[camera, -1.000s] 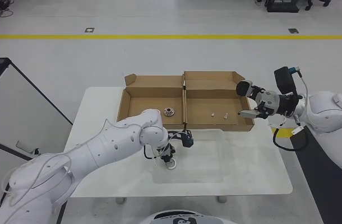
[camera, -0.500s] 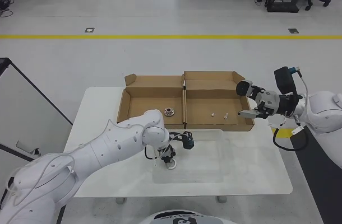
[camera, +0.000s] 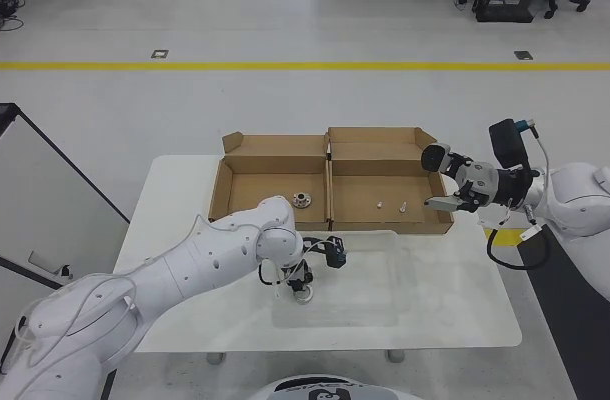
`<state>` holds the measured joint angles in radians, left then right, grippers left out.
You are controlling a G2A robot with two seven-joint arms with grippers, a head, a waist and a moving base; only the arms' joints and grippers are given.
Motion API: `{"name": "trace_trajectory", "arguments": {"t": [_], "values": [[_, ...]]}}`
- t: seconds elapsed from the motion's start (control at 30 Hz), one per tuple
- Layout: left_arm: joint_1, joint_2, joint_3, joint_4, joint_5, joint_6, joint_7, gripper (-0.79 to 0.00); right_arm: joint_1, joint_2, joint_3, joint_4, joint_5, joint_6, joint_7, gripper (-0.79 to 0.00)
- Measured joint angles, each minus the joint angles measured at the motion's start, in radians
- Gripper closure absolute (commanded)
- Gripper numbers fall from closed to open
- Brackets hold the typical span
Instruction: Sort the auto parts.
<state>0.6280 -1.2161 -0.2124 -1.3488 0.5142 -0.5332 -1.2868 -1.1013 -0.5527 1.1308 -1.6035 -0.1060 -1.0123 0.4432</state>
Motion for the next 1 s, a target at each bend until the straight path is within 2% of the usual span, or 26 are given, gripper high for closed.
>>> {"name": "trace_trajectory", "arguments": {"t": [0.2, 0.4, 0.67, 1.0], "values": [[-0.021, 0.004, -0.025, -0.028, 0.004, -0.001, 0.001, 0.000, 0.000, 0.000, 0.000, 0.000, 0.000, 0.000, 0.000, -0.785], [-0.064, 0.023, -0.094, -0.099, -0.045, 0.008, -0.008, 0.000, 0.000, 0.000, 0.000, 0.000, 0.000, 0.000, 0.000, -0.785], [-0.109, 0.072, -0.235, -0.236, -0.133, 0.036, -0.036, 0.000, 0.000, 0.000, 0.000, 0.000, 0.000, 0.000, 0.000, -0.785], [-0.102, 0.142, -0.422, -0.338, -0.207, 0.028, -0.028, 0.000, 0.000, 0.000, 0.000, 0.000, 0.000, 0.000, 0.000, -0.785]]}}
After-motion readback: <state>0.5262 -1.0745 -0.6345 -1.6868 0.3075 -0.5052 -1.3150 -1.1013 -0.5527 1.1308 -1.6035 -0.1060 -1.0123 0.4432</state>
